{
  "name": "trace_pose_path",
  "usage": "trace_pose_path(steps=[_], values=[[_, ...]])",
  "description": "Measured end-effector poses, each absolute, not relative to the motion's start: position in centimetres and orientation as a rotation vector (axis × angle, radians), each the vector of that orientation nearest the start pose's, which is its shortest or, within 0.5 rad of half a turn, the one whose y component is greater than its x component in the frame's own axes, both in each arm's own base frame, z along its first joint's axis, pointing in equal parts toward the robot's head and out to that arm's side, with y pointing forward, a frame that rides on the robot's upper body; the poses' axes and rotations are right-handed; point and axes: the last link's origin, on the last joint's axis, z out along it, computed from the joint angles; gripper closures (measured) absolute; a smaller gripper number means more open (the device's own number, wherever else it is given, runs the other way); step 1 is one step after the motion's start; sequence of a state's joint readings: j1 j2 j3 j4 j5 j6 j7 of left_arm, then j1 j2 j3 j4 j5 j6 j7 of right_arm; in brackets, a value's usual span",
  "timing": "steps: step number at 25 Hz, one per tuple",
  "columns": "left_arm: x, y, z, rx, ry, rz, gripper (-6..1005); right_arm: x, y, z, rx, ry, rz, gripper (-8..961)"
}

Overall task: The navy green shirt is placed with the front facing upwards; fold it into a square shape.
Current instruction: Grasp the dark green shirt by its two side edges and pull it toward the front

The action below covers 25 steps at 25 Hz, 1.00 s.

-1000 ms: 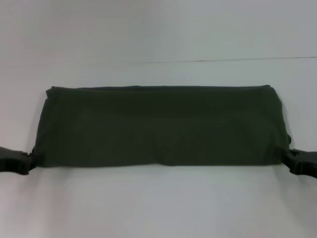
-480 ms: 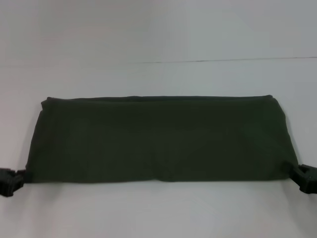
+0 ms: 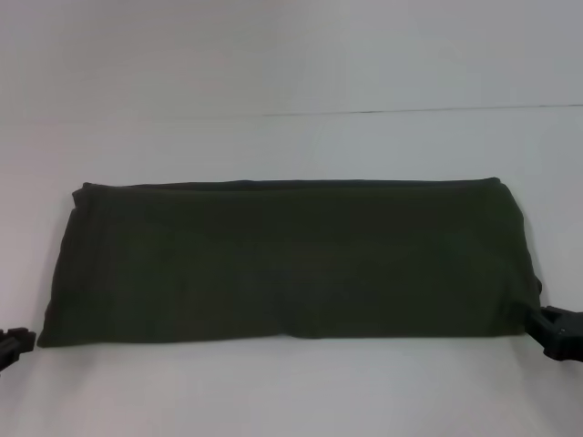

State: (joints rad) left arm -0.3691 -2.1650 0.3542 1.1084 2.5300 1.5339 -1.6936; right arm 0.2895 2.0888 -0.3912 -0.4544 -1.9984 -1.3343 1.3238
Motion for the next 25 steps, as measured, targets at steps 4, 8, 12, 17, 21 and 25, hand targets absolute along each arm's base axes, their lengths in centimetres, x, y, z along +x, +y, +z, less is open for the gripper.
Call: trace_pose_path(steps=[4, 8, 12, 17, 21, 25], values=[[-36.0, 27.7, 6.9, -2.315, -1.120, -0.144, 923, 37.7, 25.9, -0.5, -2.151, 1.173, 0.688, 932], [-35.7, 28.3, 7.0, -2.289, -1.139, -0.194, 923, 37.7, 26.0, -0.6, -2.158, 1.172, 0.684, 932], [-35.5, 28.6, 7.1, -2.269, -1.162, -0.210, 903, 37.7, 26.0, -0.6, -2.158, 1.172, 0.683, 931], [-35.5, 29.0, 6.8, -2.256, -1.194, -0.227, 783, 37.7, 26.1, -0.6, -2.157, 1.169, 0.679, 931], [-35.5, 29.2, 6.5, -2.253, -1.225, -0.240, 668, 37.7, 26.3, -0.6, -2.155, 1.170, 0.667, 931], [-35.4, 29.5, 6.5, -2.247, -1.257, -0.244, 514, 37.7, 26.4, -0.8, -2.166, 1.167, 0.653, 932]])
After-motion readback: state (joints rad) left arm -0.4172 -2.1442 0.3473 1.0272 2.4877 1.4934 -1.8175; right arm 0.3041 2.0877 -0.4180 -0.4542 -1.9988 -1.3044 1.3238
